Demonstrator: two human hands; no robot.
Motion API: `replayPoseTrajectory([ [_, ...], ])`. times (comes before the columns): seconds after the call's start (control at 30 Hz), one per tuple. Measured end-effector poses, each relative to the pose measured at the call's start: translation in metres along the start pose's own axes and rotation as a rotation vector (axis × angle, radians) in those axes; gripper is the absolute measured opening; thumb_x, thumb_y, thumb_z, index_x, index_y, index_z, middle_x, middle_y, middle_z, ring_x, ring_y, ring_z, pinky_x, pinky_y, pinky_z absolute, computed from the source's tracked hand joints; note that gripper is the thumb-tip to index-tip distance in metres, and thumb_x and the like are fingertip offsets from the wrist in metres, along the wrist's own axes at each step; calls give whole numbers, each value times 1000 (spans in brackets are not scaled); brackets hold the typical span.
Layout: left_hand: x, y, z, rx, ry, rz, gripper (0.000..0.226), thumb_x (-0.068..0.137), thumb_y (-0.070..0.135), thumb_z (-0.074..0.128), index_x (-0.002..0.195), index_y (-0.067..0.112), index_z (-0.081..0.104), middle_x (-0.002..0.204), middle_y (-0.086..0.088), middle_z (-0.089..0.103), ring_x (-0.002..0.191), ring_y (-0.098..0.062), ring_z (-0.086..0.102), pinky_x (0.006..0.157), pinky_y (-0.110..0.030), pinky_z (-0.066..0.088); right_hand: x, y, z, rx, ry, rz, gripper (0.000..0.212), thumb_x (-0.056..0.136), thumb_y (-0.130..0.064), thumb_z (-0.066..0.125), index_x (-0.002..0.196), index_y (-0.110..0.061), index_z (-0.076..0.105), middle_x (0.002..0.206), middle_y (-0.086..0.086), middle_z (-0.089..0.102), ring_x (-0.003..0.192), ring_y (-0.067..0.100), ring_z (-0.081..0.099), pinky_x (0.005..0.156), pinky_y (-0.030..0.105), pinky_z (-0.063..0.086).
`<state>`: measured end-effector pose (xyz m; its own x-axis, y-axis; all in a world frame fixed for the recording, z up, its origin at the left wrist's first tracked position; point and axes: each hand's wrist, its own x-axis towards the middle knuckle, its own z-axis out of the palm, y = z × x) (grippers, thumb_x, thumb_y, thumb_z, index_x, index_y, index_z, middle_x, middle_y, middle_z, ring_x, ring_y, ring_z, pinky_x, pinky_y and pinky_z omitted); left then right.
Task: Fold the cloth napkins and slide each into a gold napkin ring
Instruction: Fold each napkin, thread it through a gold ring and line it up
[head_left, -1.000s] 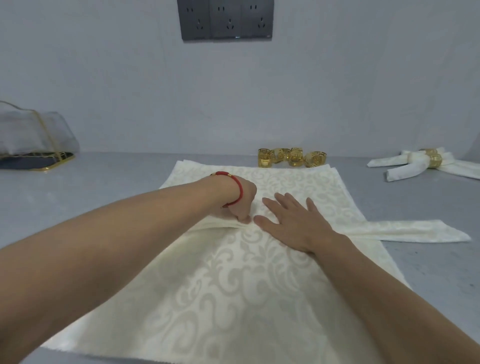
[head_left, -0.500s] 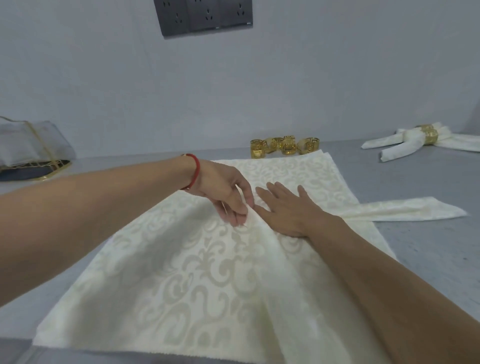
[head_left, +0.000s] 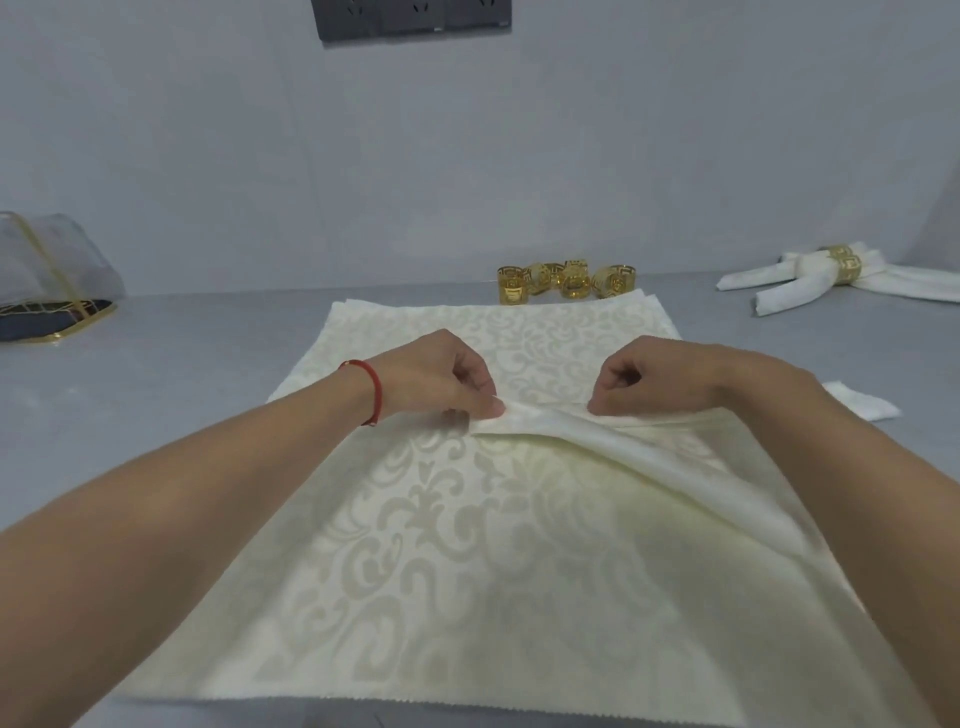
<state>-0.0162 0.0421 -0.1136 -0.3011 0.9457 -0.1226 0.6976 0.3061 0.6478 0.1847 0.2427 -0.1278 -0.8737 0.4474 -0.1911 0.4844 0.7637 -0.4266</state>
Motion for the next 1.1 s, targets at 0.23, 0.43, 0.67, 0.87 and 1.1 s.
replayPoseTrajectory([
  [0.23, -7, -14, 17, -145, 104, 44, 17, 84, 24, 77, 86, 9, 70, 60, 0, 62, 46, -11, 54, 44, -20, 42, 12, -40, -8, -400, -172, 119, 39, 96, -48, 59, 88, -10, 62, 89, 0, 65, 79, 21, 61, 71, 33, 45],
  [0.43, 3, -31, 35, -177, 221, 122, 12, 81, 25, 77, 84, 20, 65, 65, 10, 55, 48, -1, 51, 48, -13, 40, 10, -73, 4, -784, -72, 31, 11, 100, -33, 54, 109, -29, 50, 88, -5, 52, 76, 18, 56, 60, 31, 38],
  [0.67, 0, -34, 41, -216, 266, 160, 12, 80, 20, 74, 85, 20, 63, 66, 12, 48, 44, 2, 43, 45, -10, 36, 0, -79, -21, -274, -202, 113, 26, 99, -37, 56, 87, -29, 78, 92, -10, 73, 88, 18, 69, 86, 34, 57],
  [0.87, 2, -35, 38, -225, 254, 147, 11, 80, 23, 76, 85, 21, 66, 65, 13, 53, 45, 2, 47, 48, -11, 39, -5, -64, -50, 165, -443, 100, 39, 92, 5, 58, 118, -17, 78, 113, 14, 68, 107, 26, 65, 106, 47, 53],
  [1.1, 2, -36, 34, -261, 197, 104, 10, 79, 28, 77, 85, 22, 71, 59, 9, 55, 51, -6, 52, 49, -15, 41, -8, -49, -31, 234, -341, -31, 25, 100, -4, 63, 122, -10, 74, 87, 7, 76, 90, 20, 75, 75, 25, 57],
])
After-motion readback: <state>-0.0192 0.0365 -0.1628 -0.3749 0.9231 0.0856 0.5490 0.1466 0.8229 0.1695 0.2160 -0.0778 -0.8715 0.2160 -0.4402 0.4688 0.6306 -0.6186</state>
